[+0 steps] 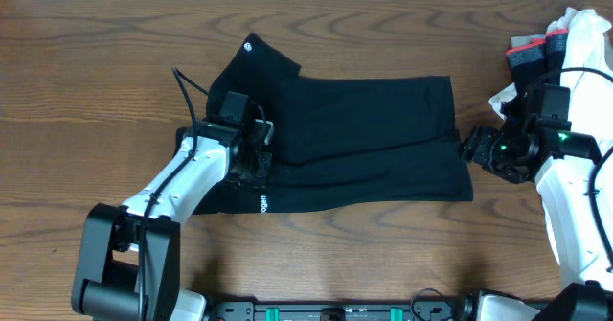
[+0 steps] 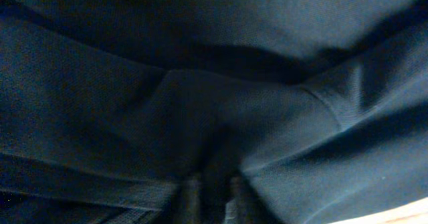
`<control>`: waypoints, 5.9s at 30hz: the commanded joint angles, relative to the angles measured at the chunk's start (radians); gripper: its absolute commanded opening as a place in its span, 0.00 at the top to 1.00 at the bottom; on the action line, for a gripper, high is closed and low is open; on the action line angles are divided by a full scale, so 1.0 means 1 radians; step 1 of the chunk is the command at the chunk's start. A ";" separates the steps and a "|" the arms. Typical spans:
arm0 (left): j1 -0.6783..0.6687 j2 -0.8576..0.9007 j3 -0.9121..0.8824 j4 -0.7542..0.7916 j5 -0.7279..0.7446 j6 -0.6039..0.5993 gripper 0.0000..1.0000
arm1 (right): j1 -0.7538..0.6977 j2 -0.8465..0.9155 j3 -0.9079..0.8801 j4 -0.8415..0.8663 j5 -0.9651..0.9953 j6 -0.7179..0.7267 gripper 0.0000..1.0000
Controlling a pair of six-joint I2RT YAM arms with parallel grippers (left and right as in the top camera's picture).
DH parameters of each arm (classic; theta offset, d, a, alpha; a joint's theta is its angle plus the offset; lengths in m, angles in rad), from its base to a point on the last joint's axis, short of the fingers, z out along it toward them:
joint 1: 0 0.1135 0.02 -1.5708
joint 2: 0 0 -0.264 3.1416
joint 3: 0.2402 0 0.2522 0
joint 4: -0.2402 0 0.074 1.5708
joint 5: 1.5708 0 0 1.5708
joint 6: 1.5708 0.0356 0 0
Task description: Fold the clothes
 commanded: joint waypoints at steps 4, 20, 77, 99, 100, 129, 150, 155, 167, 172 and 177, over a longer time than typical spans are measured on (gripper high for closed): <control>-0.002 -0.018 0.092 -0.047 -0.005 -0.020 0.94 | -0.008 -0.005 0.007 0.000 -0.007 0.006 0.33; -0.006 0.048 0.197 0.107 -0.005 -0.015 0.94 | -0.008 -0.005 0.007 0.003 -0.008 0.006 0.33; -0.084 0.077 0.156 0.262 -0.351 0.056 0.92 | -0.008 -0.005 0.007 -0.004 -0.008 0.006 0.32; -0.097 0.077 0.107 0.062 -0.169 0.006 0.72 | -0.008 -0.005 0.007 -0.006 -0.008 -0.001 0.32; -0.097 0.078 0.101 0.063 -0.168 0.006 0.72 | -0.008 -0.005 0.007 -0.006 -0.008 -0.001 0.32; -0.095 0.146 0.178 0.114 -0.298 0.045 0.94 | -0.008 -0.005 0.007 -0.008 -0.007 -0.001 0.32; -0.084 0.150 0.202 0.319 -0.316 0.358 0.71 | -0.008 -0.005 0.007 -0.011 -0.008 -0.001 0.32; -0.059 0.132 0.203 0.265 -0.361 0.186 0.49 | -0.008 -0.005 0.007 -0.019 -0.008 -0.001 0.32; -0.058 0.114 0.200 0.010 -0.356 0.026 0.94 | -0.008 -0.005 0.007 -0.019 -0.008 -0.001 0.31; -0.058 0.122 0.147 0.066 -0.350 0.021 0.94 | -0.008 -0.005 0.007 -0.019 -0.008 -0.001 0.31; -0.058 0.148 0.103 0.156 -0.351 0.039 0.94 | -0.008 -0.005 0.007 -0.018 -0.008 -0.001 0.31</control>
